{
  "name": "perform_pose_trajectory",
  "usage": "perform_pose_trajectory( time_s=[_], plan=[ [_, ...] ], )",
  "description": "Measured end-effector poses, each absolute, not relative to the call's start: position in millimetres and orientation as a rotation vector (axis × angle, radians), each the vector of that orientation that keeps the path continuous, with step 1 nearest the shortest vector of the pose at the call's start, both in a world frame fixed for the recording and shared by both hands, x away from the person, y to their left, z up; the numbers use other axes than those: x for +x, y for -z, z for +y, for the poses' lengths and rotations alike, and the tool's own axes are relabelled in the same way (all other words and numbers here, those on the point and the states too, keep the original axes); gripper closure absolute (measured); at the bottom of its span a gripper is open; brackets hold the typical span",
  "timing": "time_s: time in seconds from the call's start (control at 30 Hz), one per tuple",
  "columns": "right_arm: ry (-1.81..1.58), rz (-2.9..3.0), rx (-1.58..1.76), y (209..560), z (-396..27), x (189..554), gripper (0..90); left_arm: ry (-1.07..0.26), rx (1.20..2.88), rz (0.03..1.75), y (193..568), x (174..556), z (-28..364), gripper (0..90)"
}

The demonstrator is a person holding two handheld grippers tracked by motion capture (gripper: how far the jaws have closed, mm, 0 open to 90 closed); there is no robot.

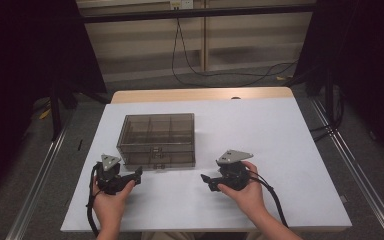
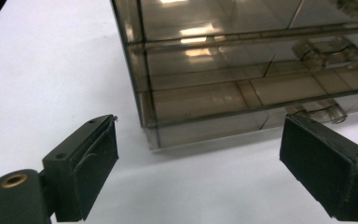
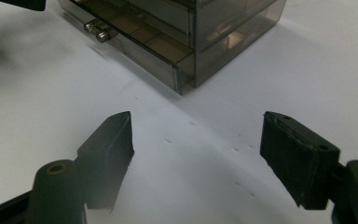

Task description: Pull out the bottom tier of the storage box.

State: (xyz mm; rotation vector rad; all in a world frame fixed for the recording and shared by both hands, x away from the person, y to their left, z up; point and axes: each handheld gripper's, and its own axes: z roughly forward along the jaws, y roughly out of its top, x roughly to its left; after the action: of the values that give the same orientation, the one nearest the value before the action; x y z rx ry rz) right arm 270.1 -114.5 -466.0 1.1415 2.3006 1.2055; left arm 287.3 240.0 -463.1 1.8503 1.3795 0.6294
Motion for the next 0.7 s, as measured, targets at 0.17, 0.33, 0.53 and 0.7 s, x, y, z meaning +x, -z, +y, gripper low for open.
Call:
perform_pose_trajectory(
  time_s=[0.17,0.33,0.53,0.7],
  plan=[
    [-1.236,2.297,1.142,469.6,-103.5,273.4,32.5,-0.600,1.840,1.370,464.1,290.0,246.4,11.0],
    [-1.263,2.277,1.162,473.1,-98.6,277.8,40.7,-0.562,1.841,1.371,468.6,289.8,248.1,11.9],
    [-1.263,2.274,1.141,474.7,-94.3,282.3,47.6,-0.527,1.839,1.361,471.8,290.6,250.7,15.9],
    [-1.253,2.284,1.109,475.7,-89.3,284.1,53.7,-0.525,1.865,1.329,471.6,290.7,247.1,23.3]
  ],
)
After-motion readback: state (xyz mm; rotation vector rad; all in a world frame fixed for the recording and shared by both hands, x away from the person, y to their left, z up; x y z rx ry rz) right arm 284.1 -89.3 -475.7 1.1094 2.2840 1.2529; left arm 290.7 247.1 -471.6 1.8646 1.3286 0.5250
